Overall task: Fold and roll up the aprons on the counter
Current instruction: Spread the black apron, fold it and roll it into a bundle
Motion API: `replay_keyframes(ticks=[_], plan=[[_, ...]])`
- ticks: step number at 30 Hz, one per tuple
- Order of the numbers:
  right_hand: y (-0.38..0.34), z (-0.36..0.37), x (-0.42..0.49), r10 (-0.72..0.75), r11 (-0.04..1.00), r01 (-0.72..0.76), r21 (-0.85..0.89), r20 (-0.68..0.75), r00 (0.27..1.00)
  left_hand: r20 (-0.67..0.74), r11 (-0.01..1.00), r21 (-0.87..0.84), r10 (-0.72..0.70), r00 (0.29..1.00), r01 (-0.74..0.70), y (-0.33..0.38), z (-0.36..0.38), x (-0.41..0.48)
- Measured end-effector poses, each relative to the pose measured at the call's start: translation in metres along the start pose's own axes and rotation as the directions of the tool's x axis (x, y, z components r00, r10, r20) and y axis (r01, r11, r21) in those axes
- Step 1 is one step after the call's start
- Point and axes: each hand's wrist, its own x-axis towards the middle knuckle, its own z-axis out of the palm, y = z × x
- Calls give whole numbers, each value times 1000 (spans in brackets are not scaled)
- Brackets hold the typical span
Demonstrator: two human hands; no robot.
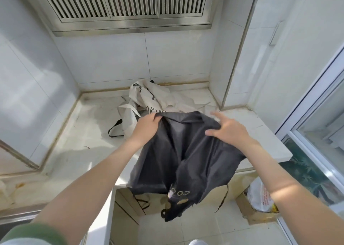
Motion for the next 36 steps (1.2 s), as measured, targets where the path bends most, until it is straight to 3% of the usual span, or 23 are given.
replay_keyframes(ticks=[2,4,6,8,9,10,11,12,13,16,20,24,26,28,29,30,32,33,36], plan=[[-3,11,0,27,984,6,-178,182,983,-18,999,2,42,999,-42,13,4,-2],[-3,14,0,33,982,-6,-189,141,989,-83,997,6,78,994,-78,19,1,-2],[-7,6,-1,2,998,-9,-58,-115,993,-271,991,-70,90,958,-113,23,-11,-3],[-14,-3,-6,-57,996,82,28,-497,866,-492,974,-72,152,857,-214,21,-24,-2],[-12,-6,-5,-111,992,125,-20,-605,788,-486,968,74,243,839,-238,14,-30,2],[-9,-6,-3,-169,985,116,-128,-572,802,-340,931,286,320,884,-227,5,-31,8],[-3,2,-3,-207,962,103,-252,-429,880,-107,828,511,326,939,-230,-7,-28,9],[6,10,-3,-161,937,71,-341,-243,957,78,733,643,225,971,-222,-19,-26,12],[18,19,-3,-76,938,32,-344,-115,991,153,721,662,135,979,-203,-27,-26,10],[38,24,6,-15,971,-25,-239,-163,986,88,726,659,184,979,-196,-33,-26,10],[42,27,14,29,974,-54,-218,-120,992,206,785,576,128,970,-226,-46,-31,4],[45,21,19,24,977,-49,-207,-119,993,341,643,703,69,938,-303,-47,-43,0],[44,15,21,-9,985,-31,-168,-230,973,326,643,710,62,943,-288,-47,-44,5],[42,11,25,-33,998,6,-67,-406,913,217,682,704,61,974,-199,-51,-46,13],[43,11,27,-41,997,13,-76,-384,922,184,692,705,36,982,-157,-56,-46,15],[42,14,31,-49,988,9,-152,-266,963,200,666,733,-22,980,-135,-60,-44,18],[44,24,31,86,954,-84,-288,-6,996,264,575,811,-201,943,-105,-72,-34,19],[46,25,32,127,951,-120,-286,4,992,258,558,825,-236,937,-87,-75,-29,19],[48,17,42,151,952,-173,-253,-103,983,153,575,817,-162,975,-32,-70,-25,27]])
